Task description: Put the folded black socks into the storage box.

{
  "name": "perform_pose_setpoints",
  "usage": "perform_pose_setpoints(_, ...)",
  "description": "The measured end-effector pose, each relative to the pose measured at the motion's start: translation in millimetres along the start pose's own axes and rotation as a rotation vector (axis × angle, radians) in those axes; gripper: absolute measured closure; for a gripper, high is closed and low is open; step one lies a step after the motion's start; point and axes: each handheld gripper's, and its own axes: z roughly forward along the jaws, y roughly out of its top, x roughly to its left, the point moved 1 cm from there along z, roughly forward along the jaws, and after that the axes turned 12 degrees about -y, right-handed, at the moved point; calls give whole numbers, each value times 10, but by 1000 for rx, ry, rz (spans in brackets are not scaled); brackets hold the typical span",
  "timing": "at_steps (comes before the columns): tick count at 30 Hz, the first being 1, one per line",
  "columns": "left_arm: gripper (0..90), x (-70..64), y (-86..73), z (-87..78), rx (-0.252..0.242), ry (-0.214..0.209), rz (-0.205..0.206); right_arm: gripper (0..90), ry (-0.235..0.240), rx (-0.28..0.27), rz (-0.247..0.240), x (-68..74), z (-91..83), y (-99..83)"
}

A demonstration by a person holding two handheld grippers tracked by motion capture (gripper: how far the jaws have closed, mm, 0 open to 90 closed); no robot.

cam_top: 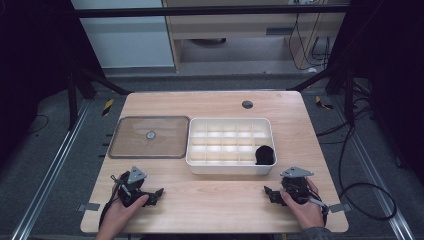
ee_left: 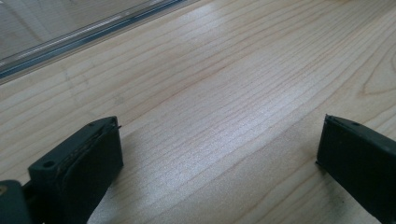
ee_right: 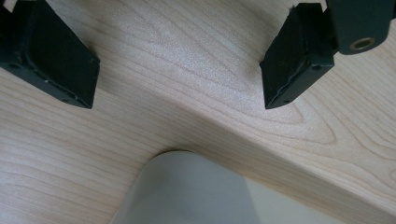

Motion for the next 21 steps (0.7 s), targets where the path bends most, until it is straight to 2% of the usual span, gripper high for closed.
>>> perform_pose_setpoints(14, 0, 0, 2, 2, 1, 2, -1, 75, -36, -34, 12, 27, 42, -18)
perform_pose_setpoints(21, 0, 13, 32, 33, -8, 20, -25, 47, -49, -31, 9, 52, 53, -11)
